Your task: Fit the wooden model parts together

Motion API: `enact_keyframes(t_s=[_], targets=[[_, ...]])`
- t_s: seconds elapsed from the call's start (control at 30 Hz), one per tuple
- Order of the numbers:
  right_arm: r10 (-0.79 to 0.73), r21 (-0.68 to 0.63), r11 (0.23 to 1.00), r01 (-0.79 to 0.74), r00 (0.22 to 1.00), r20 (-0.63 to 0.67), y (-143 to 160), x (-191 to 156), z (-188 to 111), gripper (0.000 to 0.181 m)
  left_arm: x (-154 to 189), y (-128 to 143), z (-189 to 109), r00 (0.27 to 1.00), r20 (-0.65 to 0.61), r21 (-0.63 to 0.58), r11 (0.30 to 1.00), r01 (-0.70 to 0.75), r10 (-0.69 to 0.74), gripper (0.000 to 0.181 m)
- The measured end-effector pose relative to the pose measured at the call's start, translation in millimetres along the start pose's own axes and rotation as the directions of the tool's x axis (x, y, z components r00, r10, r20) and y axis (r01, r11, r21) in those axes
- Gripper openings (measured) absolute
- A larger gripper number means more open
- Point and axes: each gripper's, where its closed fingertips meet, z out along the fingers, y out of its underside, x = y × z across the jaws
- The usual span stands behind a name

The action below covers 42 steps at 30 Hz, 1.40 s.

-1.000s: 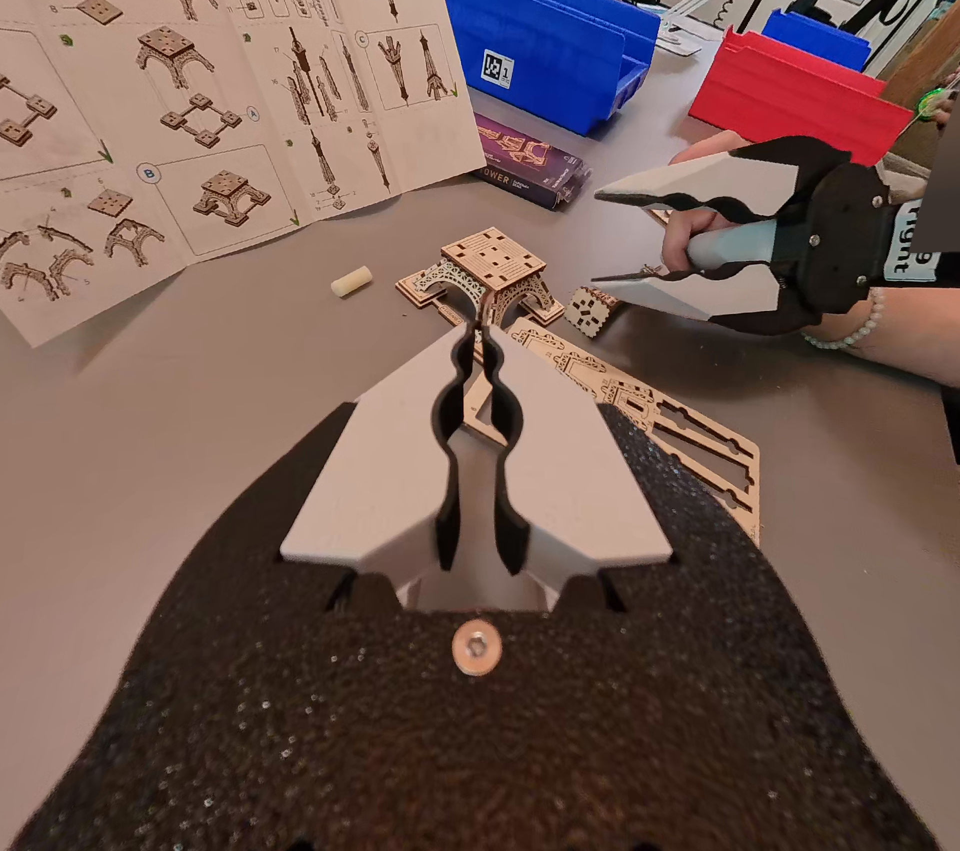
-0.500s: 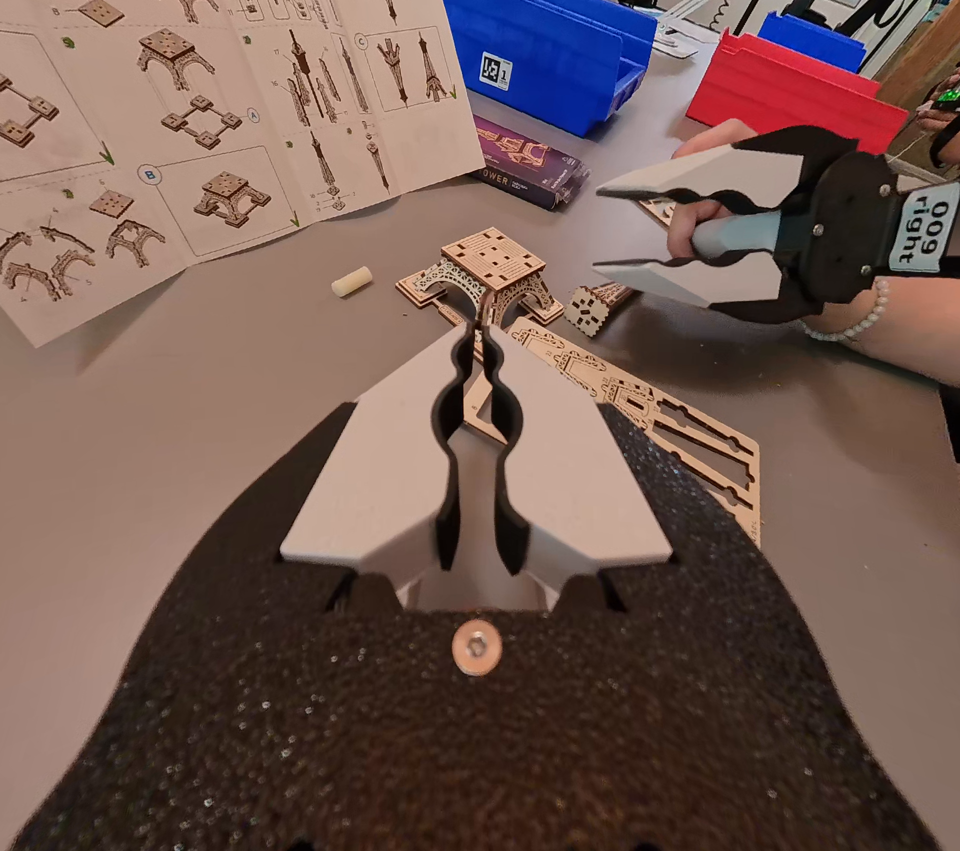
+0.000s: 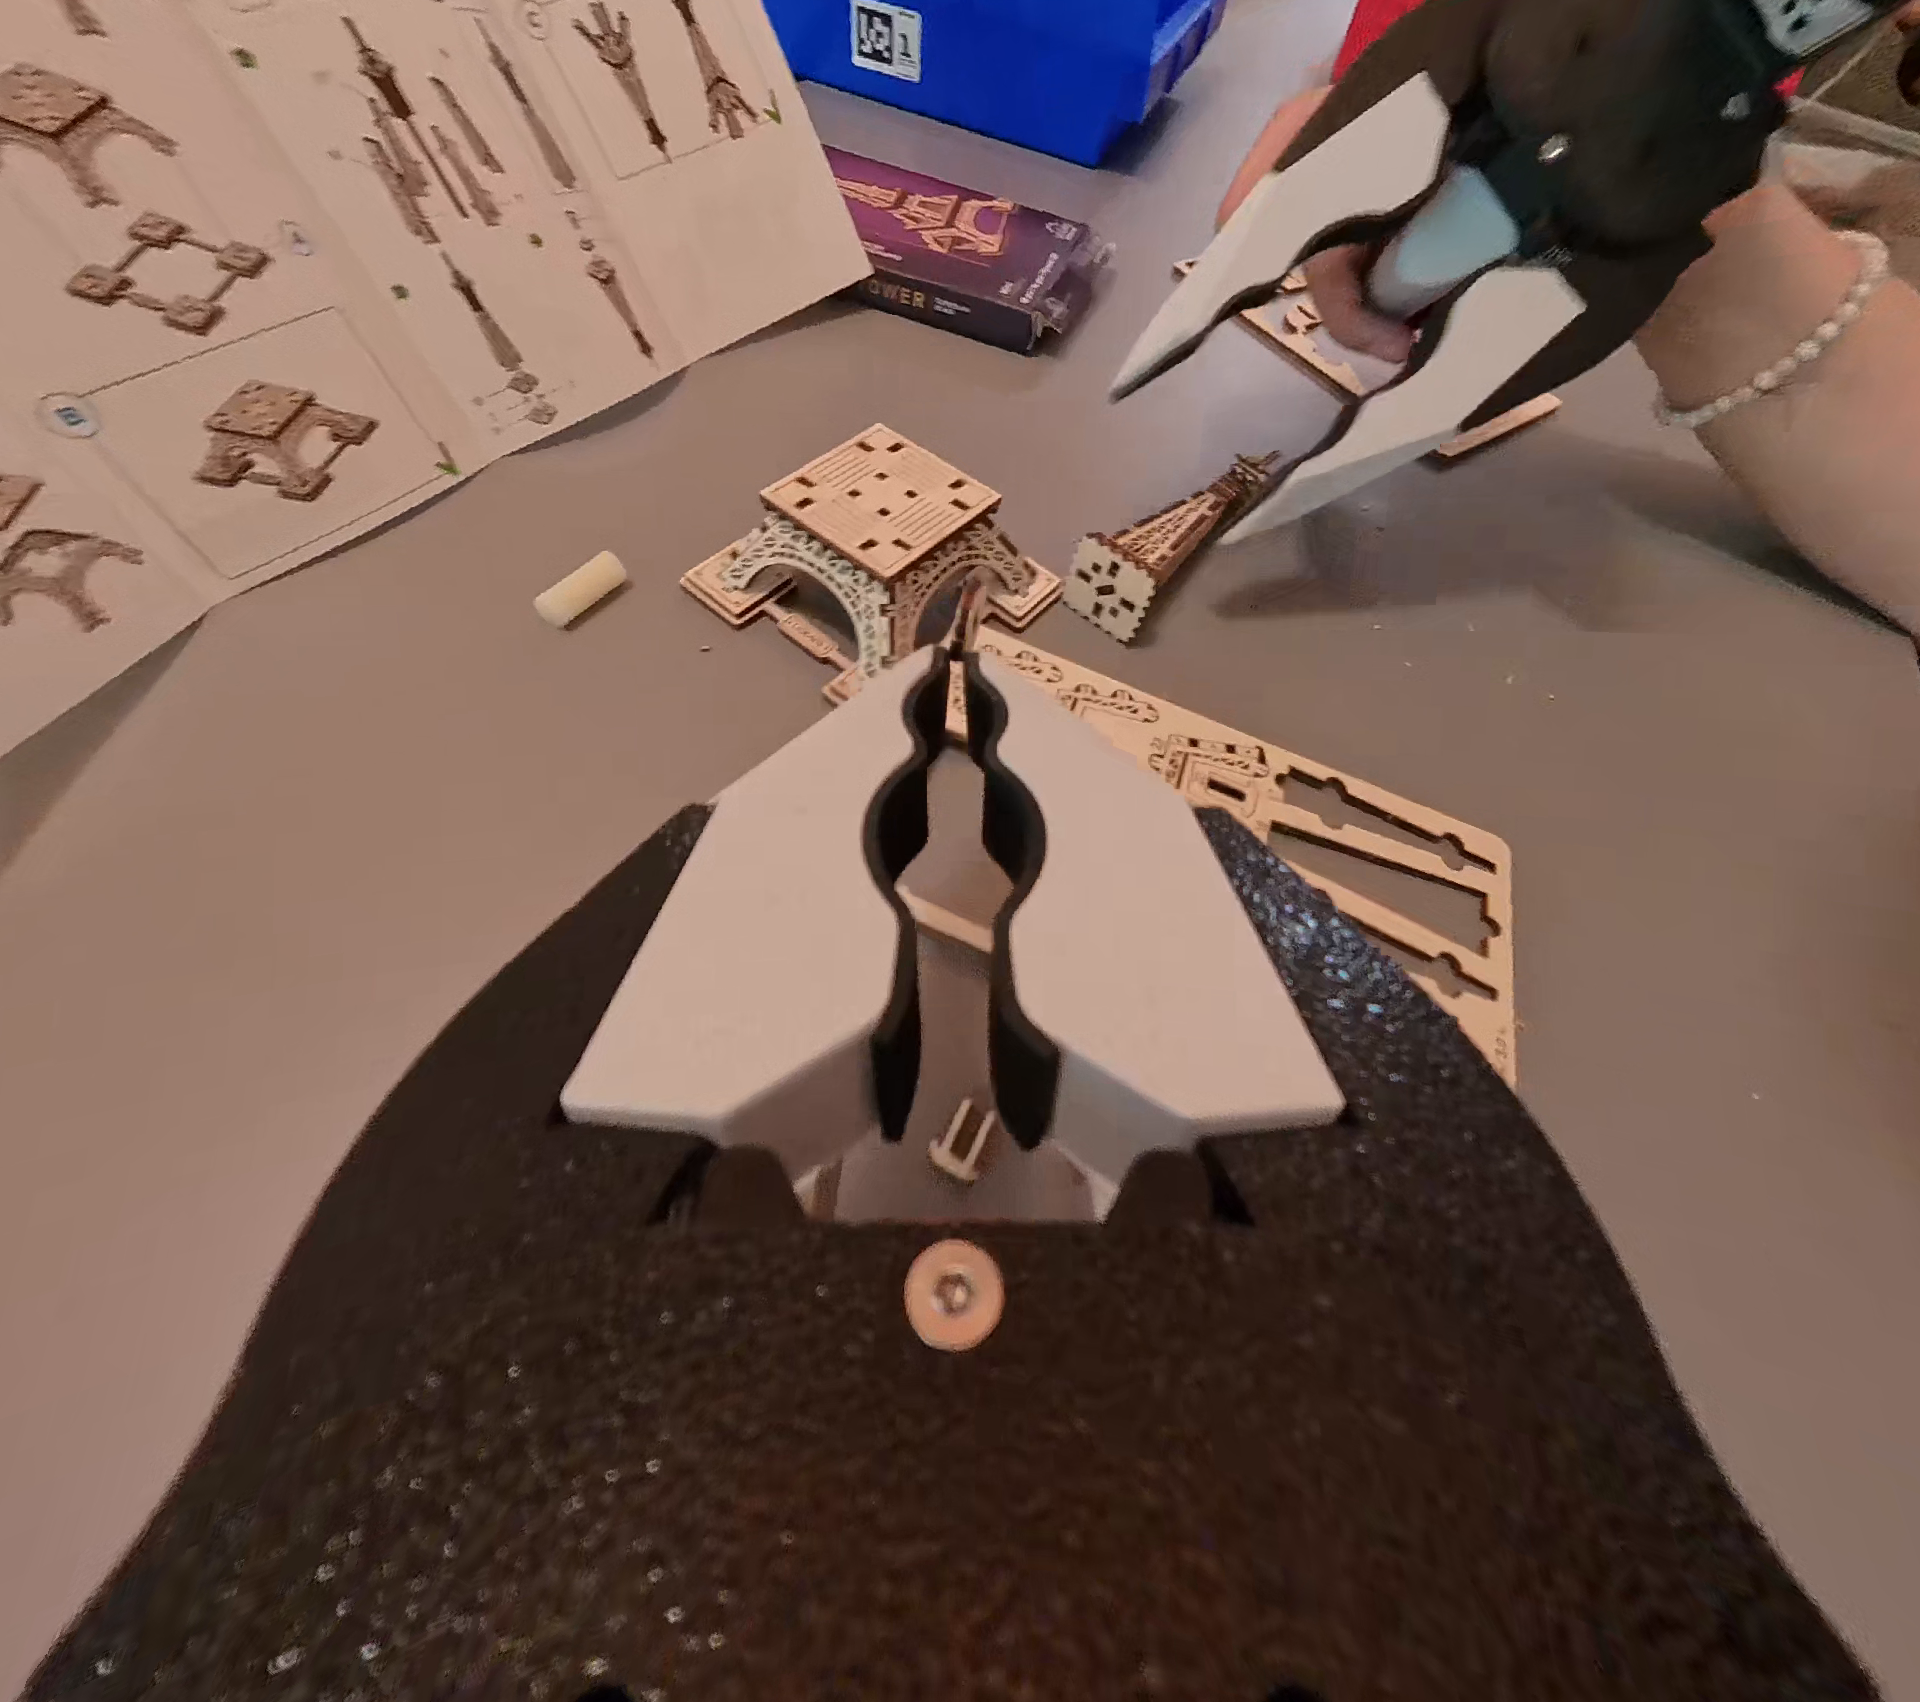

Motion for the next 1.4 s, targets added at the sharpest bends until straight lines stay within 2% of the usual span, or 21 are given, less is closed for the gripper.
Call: enact_keyframes(t_s=[0.1, 0.23, 0.4, 0.53, 0.77, 0.9, 1.0, 1.13, 1.23, 1.3, 1.4], targets=[[-0.038, -0.155, 0.987, 0.035, 0.999, -0.016, 22.5, -1.6, 15.9, 0.049, 11.9, 2.4, 12.2, 0.999, -0.017, -0.041, 0.999, -0.027, 0.027, 0.000], [0.020, -0.051, 0.999, -0.018, 0.999, 0.040, 9.0, -10.4, 23.4, 0.039, 21.2, 12.6, 28.3, 1.000, -0.001, -0.141, 0.990, -0.025, 0.025, 0.001], [-0.008, -0.069, 0.998, 0.014, 0.997, 0.080, 11.9, -16.8, 24.7, 0.019, 31.3, 17.2, 40.5, 1.000, 0.001, -0.193, 0.981, -0.025, 0.026, 0.001], [-0.037, -0.048, 0.998, 0.042, 0.994, 0.106, 12.9, -20.0, 21.5, 0.019, 38.7, 14.1, 51.5, 0.999, 0.034, -0.198, 0.980, -0.023, 0.030, 0.001], [-0.050, -0.044, 0.997, 0.057, 0.990, 0.130, 27.0, -22.0, 9.6, 0.020, 50.1, 27.9, 68.8, 0.996, 0.045, -0.284, 0.957, -0.065, 0.081, 0.000], [-0.091, -0.062, 0.993, 0.098, 0.991, 0.102, 25.2, -20.3, 11.7, 0.019, 40.8, 25.8, 63.7, 0.994, 0.064, -0.266, 0.961, -0.071, 0.091, 0.001], [-0.119, -0.045, 0.991, 0.124, 0.988, 0.102, 19.4, -24.7, 15.6, 0.019, 14.5, 12.8, 44.5, 0.976, 0.143, -0.205, 0.970, -0.131, 0.162, 0.001], [-0.100, -0.038, 0.994, 0.103, 0.993, 0.064, 15.0, -21.6, 19.1, 0.042, -23.5, -7.9, 2.9, 0.951, 0.252, -0.085, 0.983, -0.164, 0.180, 0.001], [-0.055, 0.004, 0.998, 0.055, 0.995, 0.078, 6.4, -24.9, 22.4, 0.034, -31.6, -21.6, -15.0, 0.952, 0.268, 0.017, 0.987, -0.160, 0.149, 0.001], [-0.045, -0.033, 0.998, 0.048, 0.995, 0.090, 12.6, -27.3, 26.5, 0.027, -30.4, -23.9, -16.2, 0.948, 0.265, 0.029, 0.981, -0.190, 0.176, 0.001], [-0.018, -0.039, 0.999, 0.021, 0.997, 0.080, 13.6, -24.6, 27.7, 0.026, -26.5, -25.7, -9.5, 0.931, 0.283, 0.019, 0.969, -0.247, 0.232, 0.001]])
